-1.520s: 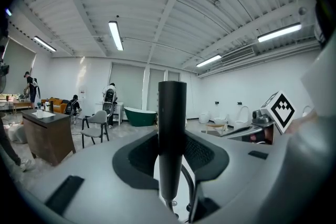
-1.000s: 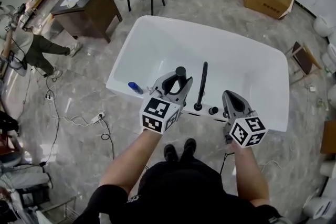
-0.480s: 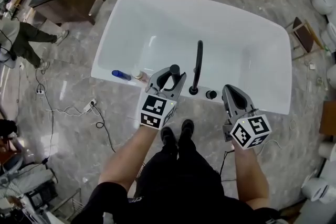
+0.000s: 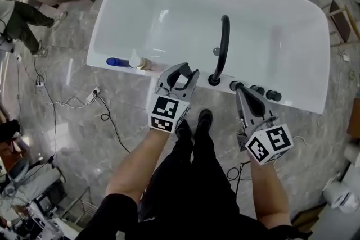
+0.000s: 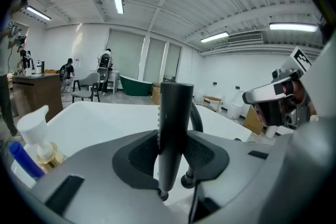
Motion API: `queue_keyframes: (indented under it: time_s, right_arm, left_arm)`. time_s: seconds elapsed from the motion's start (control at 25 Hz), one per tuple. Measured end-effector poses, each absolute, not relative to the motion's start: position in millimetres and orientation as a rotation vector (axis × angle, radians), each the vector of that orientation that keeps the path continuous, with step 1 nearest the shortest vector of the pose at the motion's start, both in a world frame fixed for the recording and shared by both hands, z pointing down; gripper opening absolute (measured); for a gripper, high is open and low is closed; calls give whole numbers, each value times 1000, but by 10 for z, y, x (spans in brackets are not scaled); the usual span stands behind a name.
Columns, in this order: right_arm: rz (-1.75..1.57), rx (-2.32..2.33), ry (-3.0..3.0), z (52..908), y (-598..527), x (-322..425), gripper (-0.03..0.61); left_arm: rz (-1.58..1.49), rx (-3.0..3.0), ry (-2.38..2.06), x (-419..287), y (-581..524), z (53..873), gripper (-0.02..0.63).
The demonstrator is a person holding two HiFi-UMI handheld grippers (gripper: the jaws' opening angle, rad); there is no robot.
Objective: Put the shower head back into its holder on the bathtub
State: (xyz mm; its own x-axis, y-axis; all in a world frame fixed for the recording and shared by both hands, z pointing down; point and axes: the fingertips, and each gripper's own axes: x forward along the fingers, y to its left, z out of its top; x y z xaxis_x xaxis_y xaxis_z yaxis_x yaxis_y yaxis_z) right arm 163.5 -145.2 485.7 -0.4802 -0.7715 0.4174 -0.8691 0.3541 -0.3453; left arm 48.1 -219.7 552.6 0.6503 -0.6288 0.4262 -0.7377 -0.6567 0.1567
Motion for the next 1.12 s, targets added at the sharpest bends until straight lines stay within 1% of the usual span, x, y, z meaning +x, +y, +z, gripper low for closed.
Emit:
queue_keyframes:
  time_s: [0.2,0.44,1.12]
  right_arm:
    - [807,1501,-2425,5232,-1481,1659,14]
    - [868,1463,-2432,5569,-1369,1499,15]
    - [942,1508,-2394,5718,-1074,1737,15]
  left_arm:
    - [475,2526,-1095,490,-2245,5934,143]
    - [513,2495,-1094,473,-2187,6374,144]
    - [630,2488,-1085,607,-2175,6743,144]
